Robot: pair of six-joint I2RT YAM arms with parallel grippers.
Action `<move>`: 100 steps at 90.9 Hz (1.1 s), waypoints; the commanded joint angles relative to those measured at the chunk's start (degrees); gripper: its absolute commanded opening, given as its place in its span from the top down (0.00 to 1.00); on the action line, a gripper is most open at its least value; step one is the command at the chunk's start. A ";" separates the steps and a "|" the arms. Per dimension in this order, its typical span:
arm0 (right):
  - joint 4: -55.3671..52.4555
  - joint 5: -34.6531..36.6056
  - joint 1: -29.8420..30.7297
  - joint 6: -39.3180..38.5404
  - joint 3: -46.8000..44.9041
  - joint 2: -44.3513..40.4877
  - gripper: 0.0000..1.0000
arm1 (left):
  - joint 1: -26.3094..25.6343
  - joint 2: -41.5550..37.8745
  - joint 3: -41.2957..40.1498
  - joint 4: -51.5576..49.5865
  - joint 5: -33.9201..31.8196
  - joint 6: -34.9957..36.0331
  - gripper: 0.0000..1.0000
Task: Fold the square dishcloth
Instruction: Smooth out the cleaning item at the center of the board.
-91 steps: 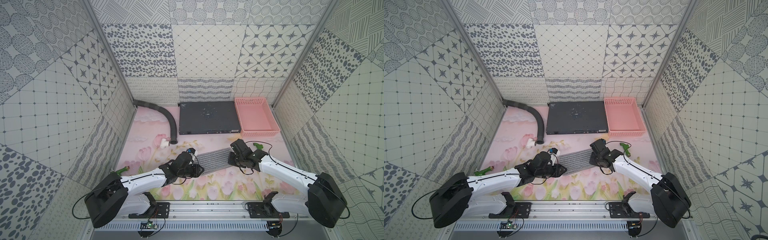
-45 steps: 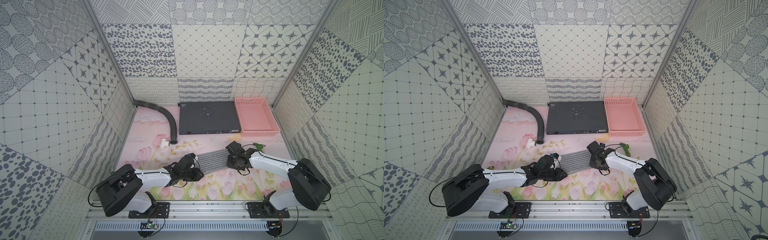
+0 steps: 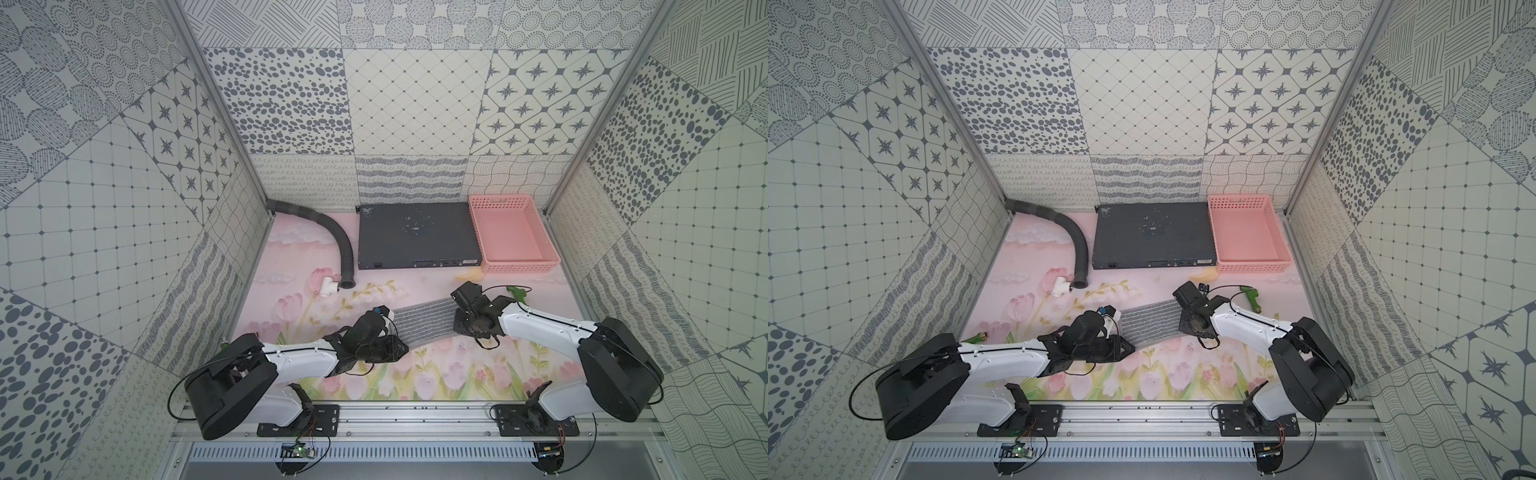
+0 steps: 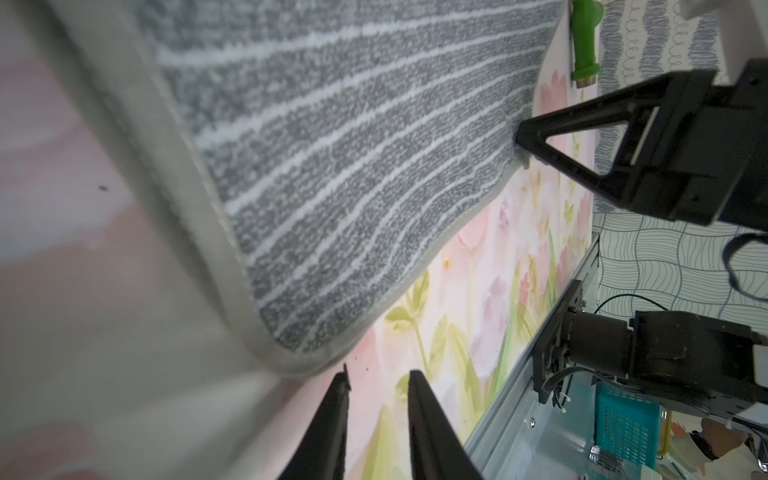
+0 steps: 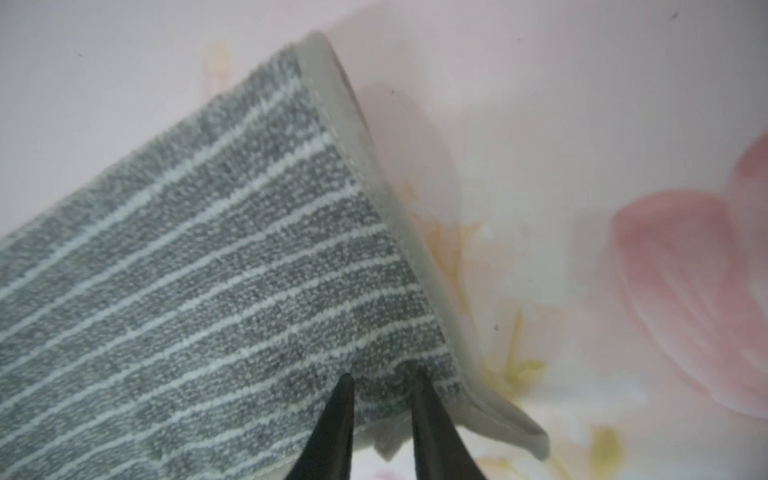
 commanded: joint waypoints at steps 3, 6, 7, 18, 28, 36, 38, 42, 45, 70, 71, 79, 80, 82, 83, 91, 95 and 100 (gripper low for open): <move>-0.79 3.58 -0.03 -2.07 1.56 -3.86 0.69 | -0.15 -8.62 0.01 -14.90 -7.70 0.24 0.74; -0.95 3.72 -0.03 -2.34 1.72 -4.21 0.68 | -0.15 -10.42 0.04 -17.07 -9.05 0.12 0.74; -0.98 3.79 -0.03 -2.42 1.76 -4.32 0.68 | -0.15 -11.01 0.10 -17.83 -9.47 0.05 0.74; -1.19 3.72 -0.03 -3.09 2.29 -5.00 0.66 | -0.15 -17.15 1.26 -25.36 -14.16 -1.66 0.74; -1.27 3.91 -0.03 -3.47 2.73 -5.90 0.61 | -0.15 -20.56 4.23 -32.05 -18.64 -3.79 0.68; -1.19 4.55 -0.08 -3.71 3.56 -6.56 0.59 | -0.16 -20.77 6.39 -31.88 -19.63 -3.42 0.68; -1.14 4.68 -0.07 -3.95 3.97 -6.50 0.59 | -0.16 -20.49 7.08 -31.09 -19.53 -2.98 0.69; -1.06 4.72 -0.05 -4.44 4.98 -6.40 0.60 | -0.20 -19.40 8.32 -29.08 -19.19 -2.22 0.71; -0.91 4.66 -0.08 -4.83 5.82 -6.17 0.62 | -0.16 -18.01 9.39 -27.74 -19.05 -1.54 0.72; 2.46 0.44 -0.12 -6.65 12.20 -0.83 0.70 | 1.28 -0.27 20.63 -21.65 -17.49 2.43 0.76; 2.61 0.30 -0.12 -6.65 12.45 -0.52 0.70 | 1.53 0.39 20.94 -21.39 -17.08 2.44 0.77; 3.26 -1.04 -0.12 -6.69 14.57 2.50 0.73 | 3.32 5.42 22.99 -18.64 -14.36 2.23 0.78; 3.36 -1.19 -0.12 -6.66 14.82 2.86 0.73 | 3.52 5.92 23.13 -18.30 -14.10 2.20 0.79; 3.51 -1.35 -0.12 -6.52 15.18 3.56 0.74 | 3.88 6.99 23.41 -17.54 -13.62 2.05 0.79; 3.58 -1.47 -0.17 -6.45 15.39 3.96 0.74 | 4.11 7.54 23.51 -17.22 -13.29 1.94 0.79; 4.35 -2.22 -0.25 -6.21 16.55 6.89 0.76 | 5.75 11.27 24.02 -13.93 -10.35 1.20 0.81; 4.70 -2.62 -0.44 -6.01 17.00 8.20 0.76 | 6.39 13.00 24.07 -12.62 -9.25 0.82 0.82; 5.11 -3.13 -0.83 -5.74 17.43 9.71 0.77 | 6.96 14.74 24.08 -11.59 -8.54 0.49 0.83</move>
